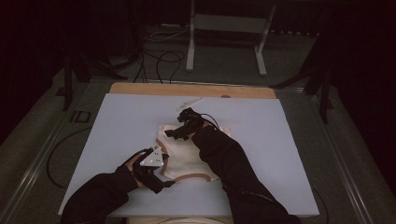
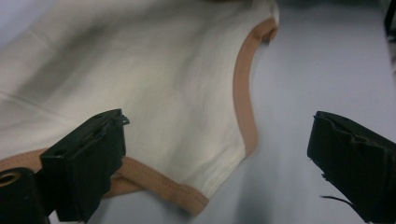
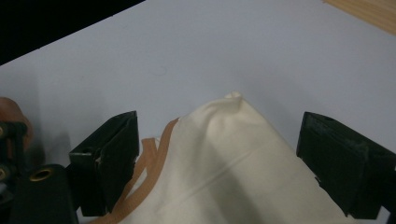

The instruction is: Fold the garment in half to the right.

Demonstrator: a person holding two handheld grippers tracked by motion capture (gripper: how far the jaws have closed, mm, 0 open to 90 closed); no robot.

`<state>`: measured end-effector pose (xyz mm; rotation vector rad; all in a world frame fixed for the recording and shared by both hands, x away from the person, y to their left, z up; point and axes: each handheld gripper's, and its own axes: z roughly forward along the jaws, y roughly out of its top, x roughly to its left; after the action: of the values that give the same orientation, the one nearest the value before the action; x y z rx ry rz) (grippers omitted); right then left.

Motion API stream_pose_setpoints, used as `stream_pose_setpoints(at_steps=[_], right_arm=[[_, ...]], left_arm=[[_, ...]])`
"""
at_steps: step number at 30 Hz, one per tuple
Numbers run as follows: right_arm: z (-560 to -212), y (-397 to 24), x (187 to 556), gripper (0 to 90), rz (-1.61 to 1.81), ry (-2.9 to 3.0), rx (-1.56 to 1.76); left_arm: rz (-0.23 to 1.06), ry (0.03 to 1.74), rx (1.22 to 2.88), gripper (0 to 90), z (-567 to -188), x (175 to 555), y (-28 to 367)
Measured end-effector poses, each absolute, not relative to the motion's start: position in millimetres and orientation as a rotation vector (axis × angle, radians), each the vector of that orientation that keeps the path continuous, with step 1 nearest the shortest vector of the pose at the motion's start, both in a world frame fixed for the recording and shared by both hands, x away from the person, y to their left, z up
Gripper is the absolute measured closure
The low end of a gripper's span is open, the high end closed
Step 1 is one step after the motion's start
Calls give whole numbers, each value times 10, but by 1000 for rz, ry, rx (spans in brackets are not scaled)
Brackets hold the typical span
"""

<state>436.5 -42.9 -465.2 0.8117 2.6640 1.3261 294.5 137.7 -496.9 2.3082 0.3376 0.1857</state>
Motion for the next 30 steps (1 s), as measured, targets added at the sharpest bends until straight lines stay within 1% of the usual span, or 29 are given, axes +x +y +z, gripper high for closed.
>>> stream_pose_setpoints(at_steps=[4,7,9,10,12,15,20,24,29,30], right_arm=[[-4696,-375,4386,131,1325,2678,811],[-4719,-344,4396,131,1316,2686,809],[-4732,-319,4401,131,1315,2690,810],[-4734,-311,4404,131,1313,2692,803],[-4737,-294,4409,131,1309,2695,807],[-4744,-277,4418,131,1311,2698,809],[-4760,-244,4432,132,1303,2702,807],[-4782,-215,4451,132,1289,2709,804],[-4805,-177,4479,135,1278,2714,804],[-4809,-172,4488,135,1281,2714,808]], left_arm=[[208,316,2353,134,-5037,2961,1361],[200,302,2395,162,-5089,2973,1346],[200,297,2412,207,-5119,2982,1334],[193,299,2413,209,-5132,2988,1327],[203,300,2412,267,-5150,3000,1312],[207,301,2404,312,-5171,3014,1300],[248,334,2382,443,-5178,3037,1287],[291,362,2379,580,-5175,3084,1278],[270,387,2363,751,-5190,3133,1268],[267,390,2362,768,-5192,3136,1267]])
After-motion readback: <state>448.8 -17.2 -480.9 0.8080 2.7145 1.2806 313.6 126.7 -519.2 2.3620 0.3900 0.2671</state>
